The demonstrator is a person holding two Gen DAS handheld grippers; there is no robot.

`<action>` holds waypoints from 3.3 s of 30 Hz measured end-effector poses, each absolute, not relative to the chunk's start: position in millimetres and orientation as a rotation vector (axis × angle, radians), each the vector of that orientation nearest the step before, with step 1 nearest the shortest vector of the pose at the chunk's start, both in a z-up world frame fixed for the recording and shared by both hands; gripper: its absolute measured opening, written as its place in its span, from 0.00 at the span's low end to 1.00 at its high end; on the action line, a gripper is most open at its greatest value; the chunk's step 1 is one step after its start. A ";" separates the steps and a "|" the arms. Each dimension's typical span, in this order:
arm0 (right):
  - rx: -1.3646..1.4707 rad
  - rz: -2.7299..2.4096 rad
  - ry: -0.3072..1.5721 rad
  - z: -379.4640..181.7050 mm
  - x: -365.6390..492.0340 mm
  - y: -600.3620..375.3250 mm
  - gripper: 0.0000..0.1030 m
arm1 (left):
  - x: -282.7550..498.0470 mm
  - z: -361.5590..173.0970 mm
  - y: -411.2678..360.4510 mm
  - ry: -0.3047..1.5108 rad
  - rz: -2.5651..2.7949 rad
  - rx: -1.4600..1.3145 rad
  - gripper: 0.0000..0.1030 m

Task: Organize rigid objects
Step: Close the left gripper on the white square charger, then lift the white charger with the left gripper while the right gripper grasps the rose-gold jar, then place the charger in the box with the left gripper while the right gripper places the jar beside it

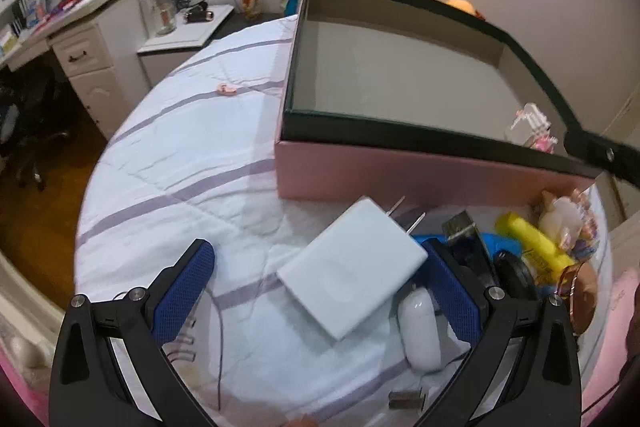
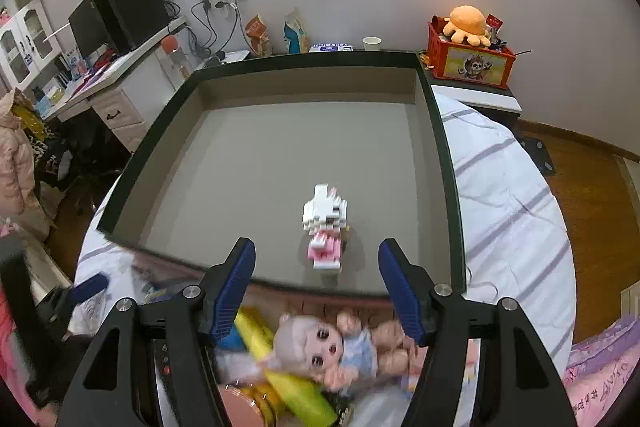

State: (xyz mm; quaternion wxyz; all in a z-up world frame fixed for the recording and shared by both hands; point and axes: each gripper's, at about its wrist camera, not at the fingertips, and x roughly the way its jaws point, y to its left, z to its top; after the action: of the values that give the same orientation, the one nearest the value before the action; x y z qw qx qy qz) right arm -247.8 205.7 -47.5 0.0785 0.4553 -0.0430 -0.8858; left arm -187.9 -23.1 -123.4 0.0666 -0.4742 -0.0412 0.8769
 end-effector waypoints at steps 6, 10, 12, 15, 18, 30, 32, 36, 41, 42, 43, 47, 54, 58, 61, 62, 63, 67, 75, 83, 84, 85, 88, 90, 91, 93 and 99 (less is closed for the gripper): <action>1.344 -2.663 -0.174 -39.7 -236.2 212.2 0.64 | -180.3 -118.3 -29.1 -0.172 2.596 -1.385 0.62; 1.345 -2.657 -0.183 -42.1 -229.3 212.6 0.64 | -175.4 -118.0 -32.9 -0.206 2.589 -1.387 0.62; 1.347 -2.655 -0.187 -43.4 -226.4 213.0 0.64 | -172.9 -116.8 -34.1 -0.221 2.583 -1.390 0.62; 1.342 -2.654 -0.199 -42.5 -222.4 214.4 0.64 | -168.6 -114.0 -34.3 -0.230 2.578 -1.388 0.62; 1.329 -2.662 -0.214 -39.4 -217.1 218.2 0.64 | -163.5 -108.5 -35.0 -0.237 2.582 -1.385 0.62; 1.395 -2.627 -0.271 -58.0 -175.9 235.9 0.64 | -145.8 -79.1 -32.6 -0.195 2.654 -1.308 0.62; 1.381 -2.586 -0.258 -60.6 -169.8 226.4 0.64 | -143.2 -78.7 -31.4 -0.193 2.651 -1.310 0.62; 1.357 -2.526 -0.181 -61.5 -165.8 203.1 0.64 | -139.6 -80.0 -30.9 -0.189 2.652 -1.317 0.62; 1.375 -2.507 -0.090 -72.5 -169.7 185.1 0.64 | -134.5 -80.0 -31.9 -0.200 2.651 -1.317 0.62; 1.374 -2.514 -0.066 -74.5 -170.8 182.5 0.63 | -133.8 -80.1 -31.5 -0.201 2.650 -1.317 0.62; 1.367 -2.524 -0.037 -75.2 -170.4 181.1 0.61 | -133.4 -79.8 -31.0 -0.200 2.647 -1.317 0.62; 1.350 -2.532 0.115 -79.1 -168.0 164.2 0.47 | -131.0 -78.9 -29.8 -0.198 2.642 -1.313 0.62; 1.316 -2.566 0.074 -74.8 -155.3 173.3 0.47 | -128.4 -74.9 -30.6 -0.198 2.644 -1.300 0.62; 1.280 -2.552 -0.002 -58.0 -153.4 182.4 0.47 | -129.2 -67.4 -27.7 -0.195 2.645 -1.278 0.62; 1.241 -2.563 -0.015 -42.1 -154.1 183.0 0.47 | -131.3 -57.1 -23.2 -0.185 2.645 -1.248 0.62; 1.225 -2.563 -0.021 -36.0 -155.6 183.6 0.47 | -132.7 -53.3 -21.1 -0.179 2.647 -1.237 0.62; 1.211 -2.561 -0.032 -29.6 -157.6 184.7 0.47 | -134.9 -49.4 -18.6 -0.171 2.649 -1.228 0.62; 1.150 -2.572 -0.044 -7.6 -169.6 186.5 0.47 | -147.1 -30.2 -10.2 -0.136 2.669 -1.180 0.62; 1.087 -2.624 -0.048 21.2 -225.1 197.8 0.47 | -199.4 6.9 9.8 -0.053 2.723 -1.103 0.62; 1.206 -2.625 -0.044 -3.4 -314.9 207.8 0.47 | -289.5 -1.7 33.7 -0.018 2.725 -1.167 0.62; 1.237 -2.620 -0.044 -11.7 -327.1 208.3 0.47 | -301.8 -9.6 37.4 -0.012 2.712 -1.200 0.62; 1.271 -2.604 -0.059 -20.9 -338.3 209.4 0.47 | -313.2 -18.6 40.7 -0.013 2.694 -1.240 0.62; 1.358 -2.578 -0.065 -44.0 -359.6 210.9 0.47 | -334.6 -42.3 48.8 -0.014 2.651 -1.332 0.62; 1.397 -2.557 -0.051 -53.9 -366.6 209.6 0.47 | -340.9 -54.5 53.7 0.008 2.639 -1.375 0.62; 1.419 -2.548 -0.041 -60.4 -369.1 208.3 0.47 | -343.1 -59.9 55.9 0.023 2.634 -1.395 0.63; 1.443 -2.544 -0.014 -67.3 -370.8 206.6 0.47 | -344.1 -66.3 59.8 0.050 2.632 -1.418 0.63; 1.434 -2.592 -0.008 -63.5 -366.5 210.8 0.67 | -338.1 -58.8 54.1 0.080 2.693 -1.413 0.79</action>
State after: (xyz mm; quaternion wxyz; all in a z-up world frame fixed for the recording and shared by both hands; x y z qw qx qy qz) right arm -366.5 210.8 -63.5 0.0894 0.4822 -0.0026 -0.8715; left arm -338.1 54.1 -58.8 0.0496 -0.4640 0.0263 0.8840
